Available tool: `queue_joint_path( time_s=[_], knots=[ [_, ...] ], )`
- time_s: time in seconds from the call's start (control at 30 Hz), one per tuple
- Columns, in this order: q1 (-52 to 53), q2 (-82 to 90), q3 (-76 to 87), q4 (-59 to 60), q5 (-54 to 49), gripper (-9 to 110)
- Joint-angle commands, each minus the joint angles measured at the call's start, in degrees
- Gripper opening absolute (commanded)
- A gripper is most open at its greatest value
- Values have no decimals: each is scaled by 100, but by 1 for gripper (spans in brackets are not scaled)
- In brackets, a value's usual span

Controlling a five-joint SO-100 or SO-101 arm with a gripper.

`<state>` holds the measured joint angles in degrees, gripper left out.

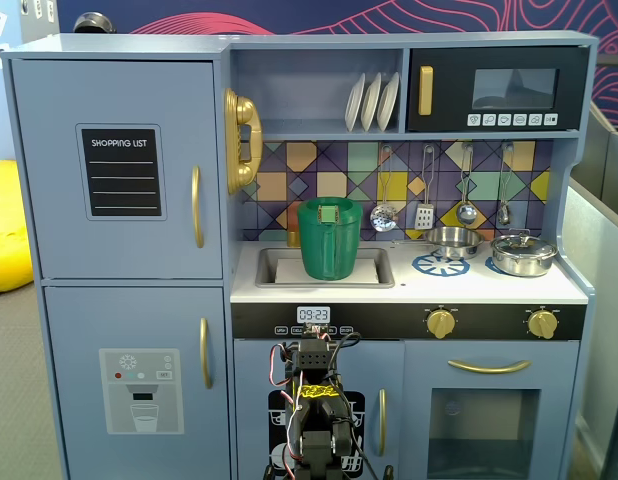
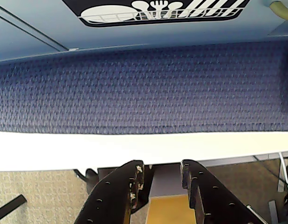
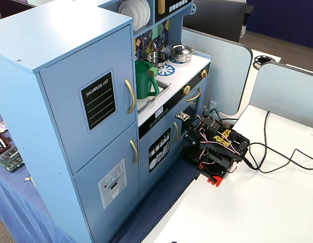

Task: Open the left cabinet door

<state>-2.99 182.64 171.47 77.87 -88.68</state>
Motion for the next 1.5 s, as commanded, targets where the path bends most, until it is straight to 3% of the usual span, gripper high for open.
queue_joint_path(
  time_s=[0.0, 0.47, 0.67, 1.0, 1.27, 1.47],
  knots=[
    [-158, -53, 26, 976, 255, 0],
    [-272, -62, 18, 729, 404, 0],
    [-1292, -185, -773, -1327, 800, 0],
    [-2593, -1705, -3718, -3902, -1283, 1],
    [-2997, -3524, -5449, -5968, -826, 17],
    [-3111, -4632, -6328, -6812, -826, 19]
  ],
)
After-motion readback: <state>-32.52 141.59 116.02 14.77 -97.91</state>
